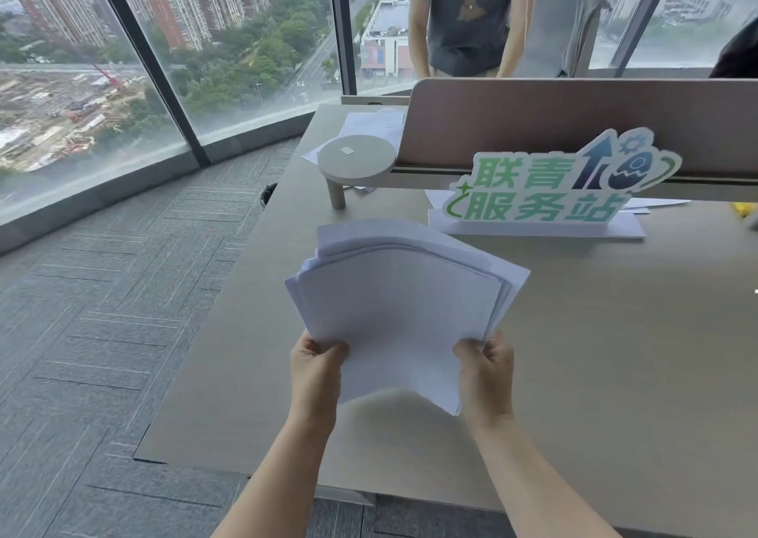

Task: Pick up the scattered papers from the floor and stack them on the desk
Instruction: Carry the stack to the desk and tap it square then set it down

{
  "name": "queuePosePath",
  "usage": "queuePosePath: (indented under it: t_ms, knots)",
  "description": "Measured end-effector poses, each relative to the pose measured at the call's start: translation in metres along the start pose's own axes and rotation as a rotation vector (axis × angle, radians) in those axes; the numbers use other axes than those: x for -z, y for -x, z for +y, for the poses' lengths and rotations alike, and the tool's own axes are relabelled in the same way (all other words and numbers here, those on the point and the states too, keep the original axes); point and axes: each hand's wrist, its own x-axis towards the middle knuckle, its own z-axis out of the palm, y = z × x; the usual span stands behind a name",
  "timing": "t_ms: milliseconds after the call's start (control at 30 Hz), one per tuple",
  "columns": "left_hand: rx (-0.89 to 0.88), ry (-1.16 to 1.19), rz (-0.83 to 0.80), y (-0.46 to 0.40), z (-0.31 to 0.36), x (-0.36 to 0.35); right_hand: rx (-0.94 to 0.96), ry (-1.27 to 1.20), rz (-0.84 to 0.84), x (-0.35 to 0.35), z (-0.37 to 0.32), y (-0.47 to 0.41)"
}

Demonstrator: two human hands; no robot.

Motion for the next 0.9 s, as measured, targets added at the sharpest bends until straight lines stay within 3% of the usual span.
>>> queuePosePath:
  t_ms: [100, 200, 267, 600, 767, 900]
  knots:
    - [-0.027, 0.029, -0.025, -0.003, -0.001, 0.004, -0.011, 0.027, -0.024, 0.008, -0.001, 0.0]
    - [0.005, -0.016, -0.077, -0.001, -0.01, 0.01, -0.115, 0.061, -0.205, 0.015, 0.002, 0.004]
    - [0.027, -0.077, -0.066, 0.0, -0.014, 0.01, -0.134, 0.089, -0.239, 0.018, 0.003, 0.005]
    - [-0.139, -0.294, -0.018, -0.015, 0.021, -0.002, -0.018, 0.112, -0.061, 0.036, -0.033, -0.025]
    - [-0.316, -0.556, -0.014, -0.03, 0.053, -0.005, 0.09, 0.283, 0.051, 0.038, -0.051, -0.032]
    - [-0.525, -0.879, -0.041, -0.036, 0.074, -0.014, 0.252, 0.427, 0.029, 0.037, -0.059, -0.039]
